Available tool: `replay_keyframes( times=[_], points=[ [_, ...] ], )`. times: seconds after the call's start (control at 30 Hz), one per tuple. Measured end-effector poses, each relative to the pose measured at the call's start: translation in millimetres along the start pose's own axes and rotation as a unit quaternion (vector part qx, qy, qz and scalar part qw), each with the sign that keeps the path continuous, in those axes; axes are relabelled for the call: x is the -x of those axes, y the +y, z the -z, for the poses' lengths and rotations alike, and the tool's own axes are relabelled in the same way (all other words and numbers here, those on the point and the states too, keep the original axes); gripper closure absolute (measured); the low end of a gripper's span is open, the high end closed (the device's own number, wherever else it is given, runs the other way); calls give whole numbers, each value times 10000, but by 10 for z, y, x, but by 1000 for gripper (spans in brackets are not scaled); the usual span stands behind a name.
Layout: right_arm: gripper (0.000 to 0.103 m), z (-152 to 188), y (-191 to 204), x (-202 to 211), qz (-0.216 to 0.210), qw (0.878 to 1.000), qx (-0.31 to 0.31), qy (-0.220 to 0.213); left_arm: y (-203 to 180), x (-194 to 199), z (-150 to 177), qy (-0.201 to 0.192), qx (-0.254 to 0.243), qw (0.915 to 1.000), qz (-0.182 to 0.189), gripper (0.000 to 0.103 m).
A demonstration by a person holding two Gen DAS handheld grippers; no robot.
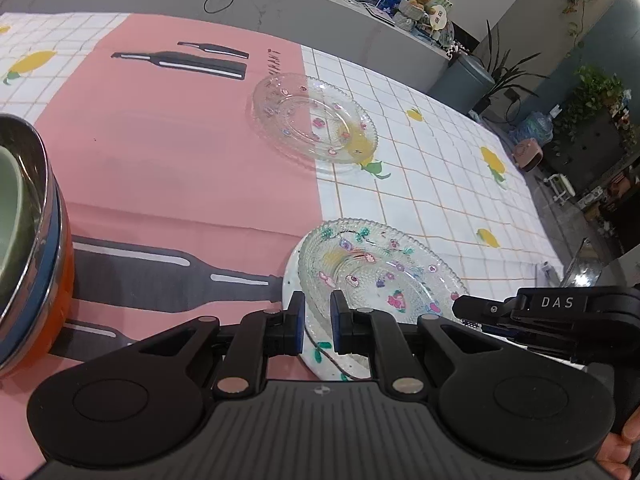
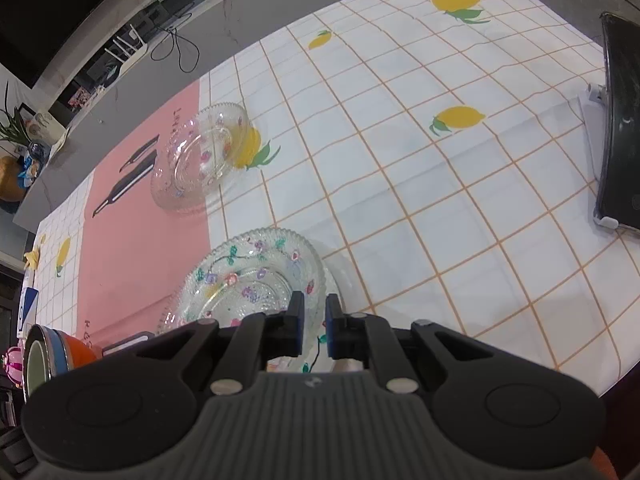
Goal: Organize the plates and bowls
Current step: 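Carry the glass plate and lower it onto the Fruity plate, then open the right gripper and lift away from the stacked plates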
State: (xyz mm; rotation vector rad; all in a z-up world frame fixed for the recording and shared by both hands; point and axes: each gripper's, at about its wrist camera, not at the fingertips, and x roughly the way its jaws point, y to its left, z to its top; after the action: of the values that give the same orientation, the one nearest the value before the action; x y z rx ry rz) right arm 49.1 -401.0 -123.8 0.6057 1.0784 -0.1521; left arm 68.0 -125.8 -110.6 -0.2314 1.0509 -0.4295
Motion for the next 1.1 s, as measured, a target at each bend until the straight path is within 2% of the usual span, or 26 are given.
replay_keyframes(
  times=[0.13, 0.47, 0.7, 0.9, 1.1],
  points=[
    [91, -9, 5, -44, 19, 9999, -12, 105, -40, -14, 20, 21, -140, 9998, -101, 89],
    [90, 28, 158, -145, 555, 9970, 465, 271, -46, -76, 80, 190, -203, 9994, -223, 89],
    [90, 52, 205, -193, 717, 9946, 678, 336, -59, -114, 111, 295, -349, 9984, -337, 89],
    [82, 76, 241, -186, 683, 9943, 764, 306, -44, -95, 87, 269, -392, 9984, -306, 90],
    [73, 77, 233, -137, 512, 9958, 722, 236, -74, 35, 19, 6, -475, 9983, -332, 89]
  ],
)
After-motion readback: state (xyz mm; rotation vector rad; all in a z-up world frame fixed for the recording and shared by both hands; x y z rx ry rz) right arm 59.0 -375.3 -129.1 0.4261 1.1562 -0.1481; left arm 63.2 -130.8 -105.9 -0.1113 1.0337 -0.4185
